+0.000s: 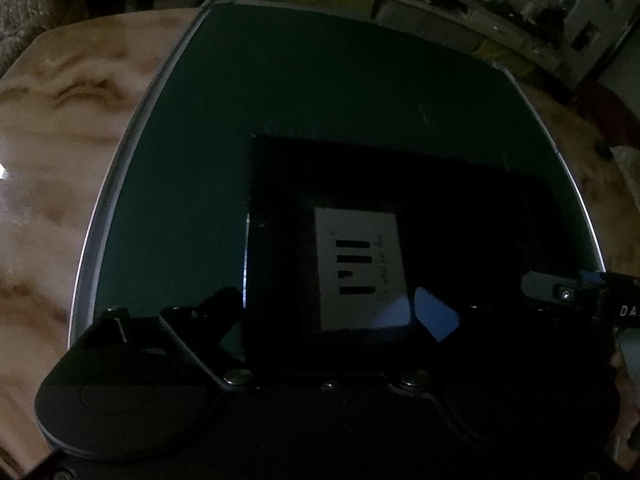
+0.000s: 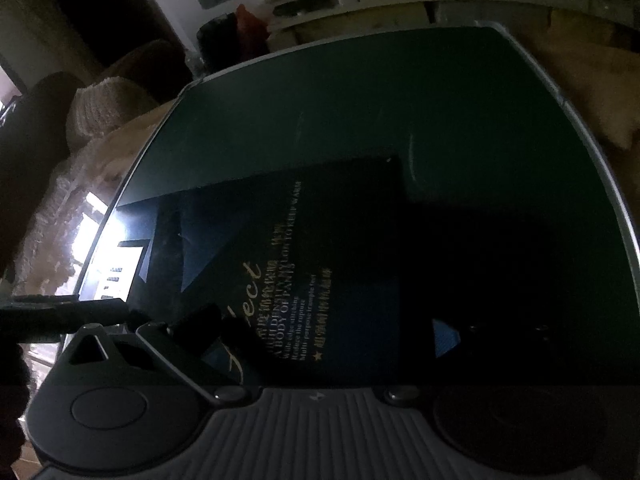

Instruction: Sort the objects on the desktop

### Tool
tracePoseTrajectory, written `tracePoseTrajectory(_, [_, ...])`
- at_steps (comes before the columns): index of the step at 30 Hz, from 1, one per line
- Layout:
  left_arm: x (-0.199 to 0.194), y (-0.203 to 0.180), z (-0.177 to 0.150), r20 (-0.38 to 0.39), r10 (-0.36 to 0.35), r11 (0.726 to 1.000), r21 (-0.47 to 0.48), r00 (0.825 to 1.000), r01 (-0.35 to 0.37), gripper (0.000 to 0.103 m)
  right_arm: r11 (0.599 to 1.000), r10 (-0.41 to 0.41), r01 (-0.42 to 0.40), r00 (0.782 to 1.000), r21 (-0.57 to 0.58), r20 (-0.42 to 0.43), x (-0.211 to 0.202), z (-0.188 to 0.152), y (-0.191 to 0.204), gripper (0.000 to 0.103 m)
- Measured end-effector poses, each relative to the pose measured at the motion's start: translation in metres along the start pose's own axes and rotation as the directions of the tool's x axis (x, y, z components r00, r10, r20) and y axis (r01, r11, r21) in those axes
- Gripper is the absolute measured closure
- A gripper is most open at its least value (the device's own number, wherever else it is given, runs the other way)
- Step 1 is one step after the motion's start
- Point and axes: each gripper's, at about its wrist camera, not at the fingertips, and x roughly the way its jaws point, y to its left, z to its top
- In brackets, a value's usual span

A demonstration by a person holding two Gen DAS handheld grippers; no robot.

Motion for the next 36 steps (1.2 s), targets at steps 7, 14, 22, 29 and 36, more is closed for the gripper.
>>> tracePoseTrajectory(7, [0.003,0.0,0.002,-0.004,-0.004,1.0,0.009,1.0,0.004,0.007,1.0,0.002,-0.002,1.0,-0.002,0.004,0.001,-0.001,0.0,0.0])
tracePoseTrajectory(14, [0.004,-0.005,-0.001,0.015,0.002,1.0,0.026,1.0,-0.002,0.005,1.0,-0.001,0.001,1.0,-0.032,0.007,0.0,0.0,0.004,0.0])
tracePoseTrajectory(22, [-0.005,-0.007,-0.002,0.039,-0.006,0.999,0.034,0.999,0.005,0.006,0.997,-0.017,0.021,0.999,-0.074,0.051,-0.01,0.002,0.012,0.0])
tracePoseTrajectory(29, [-0.005,-0.013,-0.002,0.022,0.002,0.999,0.052,1.0,-0.003,0.007,0.998,-0.03,0.032,0.999,-0.055,0.037,-0.008,0.004,0.012,0.0])
tracePoseTrajectory(36, [0.001,-0.007,-0.006,0.004,-0.02,0.999,0.048,1.0,0.02,0.006,1.0,-0.005,0.006,1.0,-0.023,0.024,0.002,-0.001,-0.001,0.0])
